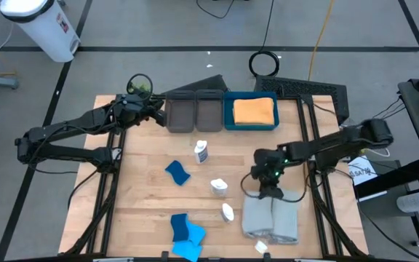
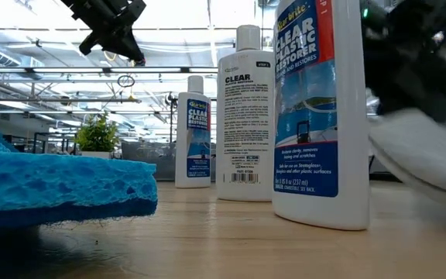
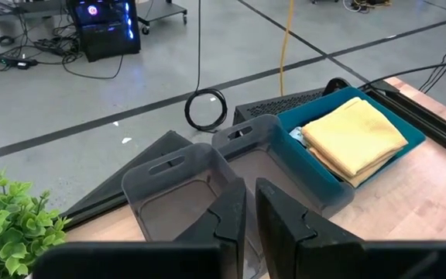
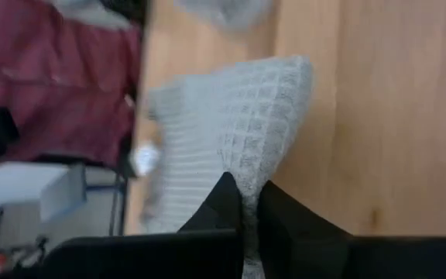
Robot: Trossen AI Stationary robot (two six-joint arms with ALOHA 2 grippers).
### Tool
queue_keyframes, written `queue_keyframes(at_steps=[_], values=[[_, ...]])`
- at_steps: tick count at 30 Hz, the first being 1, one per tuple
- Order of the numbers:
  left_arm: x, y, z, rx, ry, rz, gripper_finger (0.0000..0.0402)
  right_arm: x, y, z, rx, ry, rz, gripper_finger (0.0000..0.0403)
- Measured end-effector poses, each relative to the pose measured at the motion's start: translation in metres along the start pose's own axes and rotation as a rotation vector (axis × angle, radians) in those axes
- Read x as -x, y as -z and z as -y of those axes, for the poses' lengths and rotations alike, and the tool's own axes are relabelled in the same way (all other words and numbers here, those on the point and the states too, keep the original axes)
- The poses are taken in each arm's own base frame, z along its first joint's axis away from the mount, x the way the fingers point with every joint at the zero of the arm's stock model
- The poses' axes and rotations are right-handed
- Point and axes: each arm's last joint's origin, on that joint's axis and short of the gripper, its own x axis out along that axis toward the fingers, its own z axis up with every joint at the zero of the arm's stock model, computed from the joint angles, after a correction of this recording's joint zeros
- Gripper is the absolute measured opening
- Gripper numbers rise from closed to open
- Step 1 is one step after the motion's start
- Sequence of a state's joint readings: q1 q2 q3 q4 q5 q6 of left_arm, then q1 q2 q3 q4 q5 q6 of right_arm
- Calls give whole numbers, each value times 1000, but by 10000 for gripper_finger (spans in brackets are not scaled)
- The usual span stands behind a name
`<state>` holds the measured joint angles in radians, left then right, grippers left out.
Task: Pick & Place Kitchen Items
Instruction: Put the gray towel into the blue bin
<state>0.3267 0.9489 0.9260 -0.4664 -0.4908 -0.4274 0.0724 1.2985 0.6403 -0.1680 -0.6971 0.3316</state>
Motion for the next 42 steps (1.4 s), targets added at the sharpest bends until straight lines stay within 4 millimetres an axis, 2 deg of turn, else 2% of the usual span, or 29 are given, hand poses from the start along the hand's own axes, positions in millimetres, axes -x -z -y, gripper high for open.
queue_keyframes(at_steps=[6, 12, 19, 23, 28, 34, 38, 42], values=[[0, 0, 0, 0, 0, 0, 33, 44, -4, -24, 58, 62, 232, 1], [0, 0, 0, 0, 1, 0, 33, 86, 8, -38, 37, 210, 447, 1], [0, 0, 0, 0, 1, 0, 33, 127, 10, -29, -129, 424, 727, 0], [0, 0, 0, 0, 1, 0, 33, 147, 4, -20, -196, 531, 787, 0], [0, 0, 0, 0, 1, -1, 33, 178, -18, -14, -195, 654, 810, 0], [0, 0, 0, 0, 1, -1, 33, 226, -61, -7, -155, 765, 753, 0], [0, 0, 0, -1, 1, -1, 33, 251, -88, 15, -179, 839, 699, 0], [0, 0, 0, -1, 1, -1, 33, 261, -112, 47, -162, 776, 674, 0]])
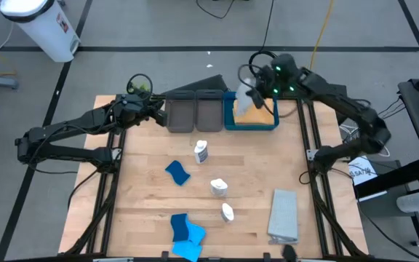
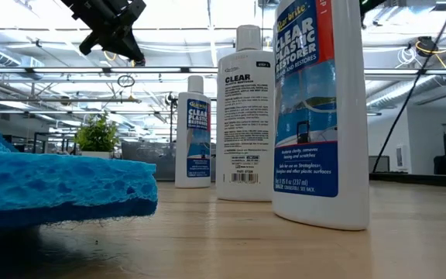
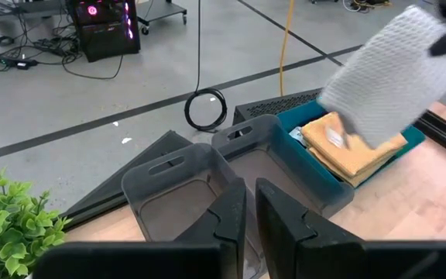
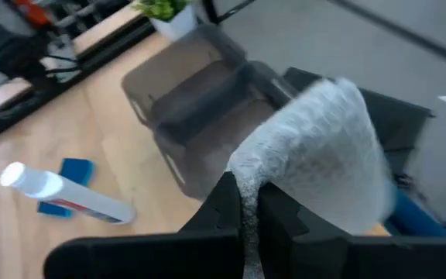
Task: Pick & Place Kitchen Items
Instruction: Put the gray towel into the blue bin
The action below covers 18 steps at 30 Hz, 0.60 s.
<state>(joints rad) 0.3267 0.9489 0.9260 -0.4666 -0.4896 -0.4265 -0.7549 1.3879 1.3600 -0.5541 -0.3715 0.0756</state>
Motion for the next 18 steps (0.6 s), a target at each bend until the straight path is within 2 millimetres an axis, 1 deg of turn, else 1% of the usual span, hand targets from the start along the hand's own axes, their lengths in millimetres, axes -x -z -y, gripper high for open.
queue_keyframes(at_steps=[4, 9, 13, 18], values=[[0, 0, 0, -2, 0, 0, 33, -26, -6, 10, -22, -127, -12, 0], [0, 0, 0, -3, 1, 0, 33, -37, -4, 14, -14, -134, -30, 0], [0, 0, 0, -3, 1, 0, 33, -37, 4, 21, 16, 89, -78, 0], [0, 0, 0, -3, 1, 0, 33, -42, 26, 31, 20, 285, -197, 0]])
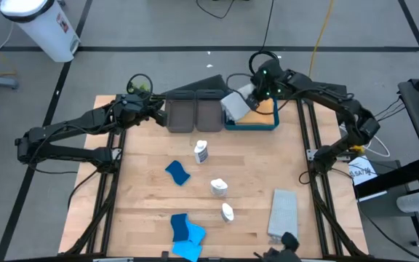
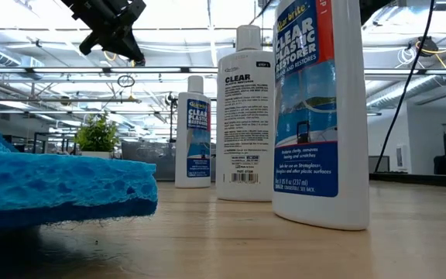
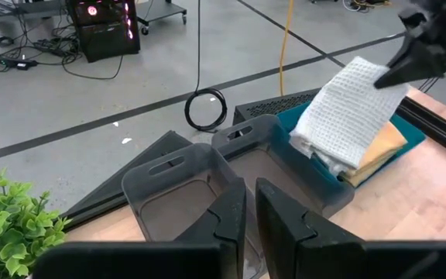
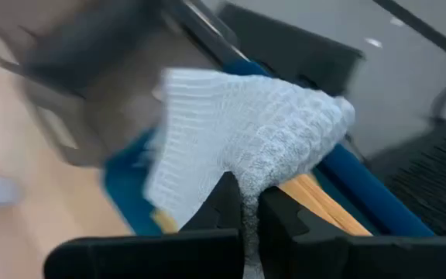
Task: Pick & Place Kitchen Items
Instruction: Put the gray towel into the blue bin
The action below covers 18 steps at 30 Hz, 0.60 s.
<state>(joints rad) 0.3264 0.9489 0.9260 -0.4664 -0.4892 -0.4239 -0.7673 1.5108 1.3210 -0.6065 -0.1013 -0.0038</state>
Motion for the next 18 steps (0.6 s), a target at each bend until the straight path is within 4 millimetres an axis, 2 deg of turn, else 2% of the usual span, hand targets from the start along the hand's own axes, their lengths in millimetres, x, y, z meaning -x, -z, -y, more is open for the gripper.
queue_keyframes(at_steps=[9, 18], values=[[0, 0, 0, 0, 0, 0, 33, -18, 35, 9, -45, 275, -162, 0], [0, 0, 0, 0, 0, 0, 33, -37, 67, 12, -138, 371, -208, 0]])
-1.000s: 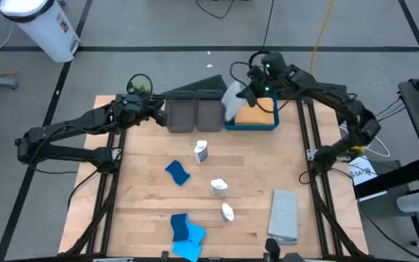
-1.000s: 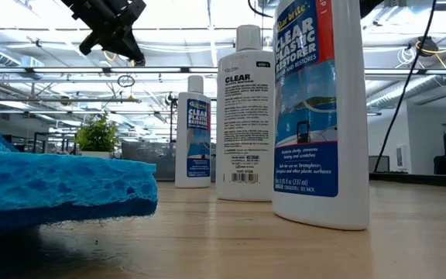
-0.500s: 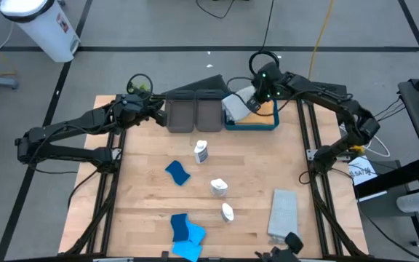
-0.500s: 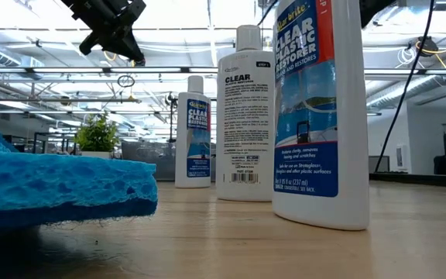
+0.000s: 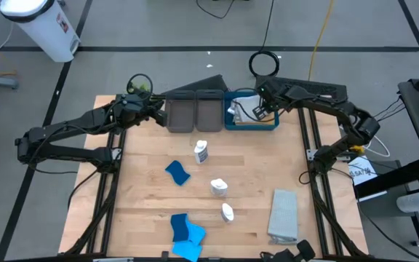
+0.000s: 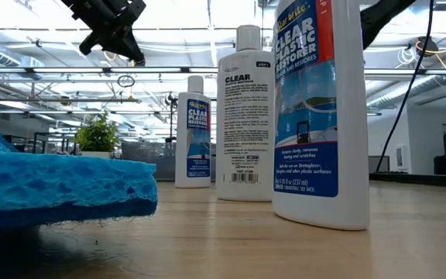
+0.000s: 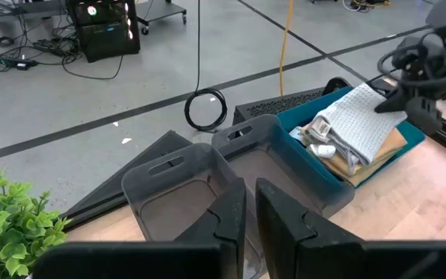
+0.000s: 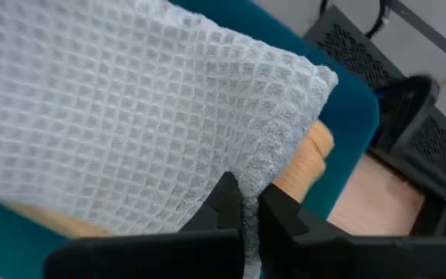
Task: Pick & Place Kitchen Items
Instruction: Put the gray towel into the blue bin
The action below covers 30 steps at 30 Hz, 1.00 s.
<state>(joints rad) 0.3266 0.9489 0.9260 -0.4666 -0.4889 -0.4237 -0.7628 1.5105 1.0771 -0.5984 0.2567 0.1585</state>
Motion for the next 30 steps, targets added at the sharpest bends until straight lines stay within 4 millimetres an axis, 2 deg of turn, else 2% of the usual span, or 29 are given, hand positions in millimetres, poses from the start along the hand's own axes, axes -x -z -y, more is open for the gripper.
queue_keyframes(at_steps=[7, 14, 18, 23, 26, 30], values=[[0, 0, 0, 0, 0, 0, 33, -18, 13, -3, -42, -4, 62, 33], [0, 0, 0, 0, 0, 0, 33, -13, 12, -3, 42, -11, 93, 127], [0, 0, 0, 0, 0, 0, 33, 4, 10, -3, 74, -23, 153, 191], [0, 0, 0, 0, 0, 0, 33, 39, 13, 0, 91, -69, 246, 254], [0, 0, 0, 0, 0, 0, 33, 65, 23, -3, 197, -215, 271, 275], [0, 0, 0, 0, 0, 0, 33, 96, 49, -12, 356, -490, 219, 283]])
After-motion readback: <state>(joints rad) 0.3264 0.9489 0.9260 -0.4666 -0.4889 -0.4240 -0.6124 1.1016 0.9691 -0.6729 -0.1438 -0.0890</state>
